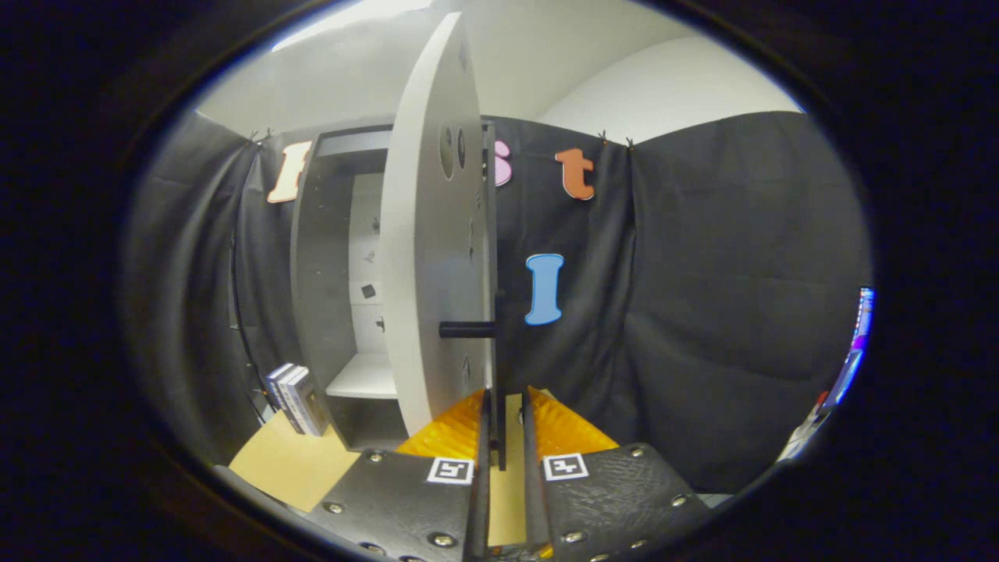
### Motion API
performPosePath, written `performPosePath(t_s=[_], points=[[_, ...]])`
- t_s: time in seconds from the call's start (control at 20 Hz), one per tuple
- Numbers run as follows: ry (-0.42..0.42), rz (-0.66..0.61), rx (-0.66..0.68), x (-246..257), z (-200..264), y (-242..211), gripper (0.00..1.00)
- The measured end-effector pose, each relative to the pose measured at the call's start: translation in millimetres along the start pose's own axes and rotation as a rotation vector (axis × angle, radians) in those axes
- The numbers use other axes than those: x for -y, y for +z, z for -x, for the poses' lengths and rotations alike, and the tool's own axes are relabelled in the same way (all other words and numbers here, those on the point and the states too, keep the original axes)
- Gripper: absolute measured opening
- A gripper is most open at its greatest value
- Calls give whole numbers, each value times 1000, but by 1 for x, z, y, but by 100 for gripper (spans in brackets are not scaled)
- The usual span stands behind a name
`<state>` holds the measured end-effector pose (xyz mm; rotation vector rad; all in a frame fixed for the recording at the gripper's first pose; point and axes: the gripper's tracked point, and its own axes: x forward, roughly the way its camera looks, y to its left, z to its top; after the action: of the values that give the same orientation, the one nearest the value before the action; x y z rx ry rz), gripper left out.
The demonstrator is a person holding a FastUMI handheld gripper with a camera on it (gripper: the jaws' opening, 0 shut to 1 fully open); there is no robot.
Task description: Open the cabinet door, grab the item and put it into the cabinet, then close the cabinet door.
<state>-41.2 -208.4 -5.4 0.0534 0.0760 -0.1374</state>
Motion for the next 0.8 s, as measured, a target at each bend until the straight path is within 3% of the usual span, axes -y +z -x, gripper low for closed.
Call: performPosePath(t_s=[0.5, 0.8], points=[[85, -14, -34, 35, -12, -6, 18], [42, -17, -28, 60, -9, -5, 18]])
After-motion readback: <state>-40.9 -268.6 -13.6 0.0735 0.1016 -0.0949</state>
